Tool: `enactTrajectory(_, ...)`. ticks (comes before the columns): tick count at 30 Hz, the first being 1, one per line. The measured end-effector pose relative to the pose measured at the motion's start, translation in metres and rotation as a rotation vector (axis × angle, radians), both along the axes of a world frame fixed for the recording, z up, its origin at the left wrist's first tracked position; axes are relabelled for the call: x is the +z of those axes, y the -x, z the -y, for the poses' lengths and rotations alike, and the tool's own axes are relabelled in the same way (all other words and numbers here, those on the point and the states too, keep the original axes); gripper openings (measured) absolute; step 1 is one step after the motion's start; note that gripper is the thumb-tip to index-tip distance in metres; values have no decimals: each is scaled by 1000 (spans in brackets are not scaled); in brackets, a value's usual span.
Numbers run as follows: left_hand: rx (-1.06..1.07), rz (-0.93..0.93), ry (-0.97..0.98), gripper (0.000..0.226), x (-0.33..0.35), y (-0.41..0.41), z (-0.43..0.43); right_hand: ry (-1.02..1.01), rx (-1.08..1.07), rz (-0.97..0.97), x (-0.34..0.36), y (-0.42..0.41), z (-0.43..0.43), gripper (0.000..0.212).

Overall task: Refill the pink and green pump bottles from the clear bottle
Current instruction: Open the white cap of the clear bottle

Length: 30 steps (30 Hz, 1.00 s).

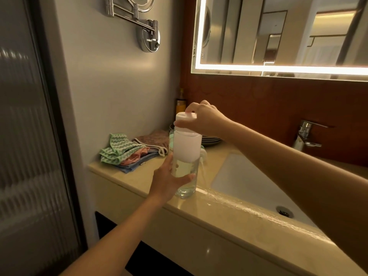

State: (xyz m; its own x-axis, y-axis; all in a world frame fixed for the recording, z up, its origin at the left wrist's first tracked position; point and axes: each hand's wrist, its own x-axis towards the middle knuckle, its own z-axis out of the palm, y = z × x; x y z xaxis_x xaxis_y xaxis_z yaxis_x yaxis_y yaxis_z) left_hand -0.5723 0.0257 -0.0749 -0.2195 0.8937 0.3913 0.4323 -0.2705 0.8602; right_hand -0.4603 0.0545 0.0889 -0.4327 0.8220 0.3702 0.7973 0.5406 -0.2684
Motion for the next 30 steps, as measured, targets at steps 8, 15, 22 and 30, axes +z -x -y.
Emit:
enactTrajectory(8, -11, 29, 7, 73, -2, 0, 0, 107, 19, 5, 15, 8, 11, 77)
enactTrajectory(15, -23, 36, 2, 74, -3, -1, 1, 165, 102, 15, 17, 4, 11, 59)
enactTrajectory(22, -11, 41, 0, 72, -2, -2, 2, 193, 39, -57, 18, 3, 9, 77)
enactTrajectory(30, -30, 61, -27, 59, -3, -1, 2, 307, 122, -120, 13, -1, 9, 56)
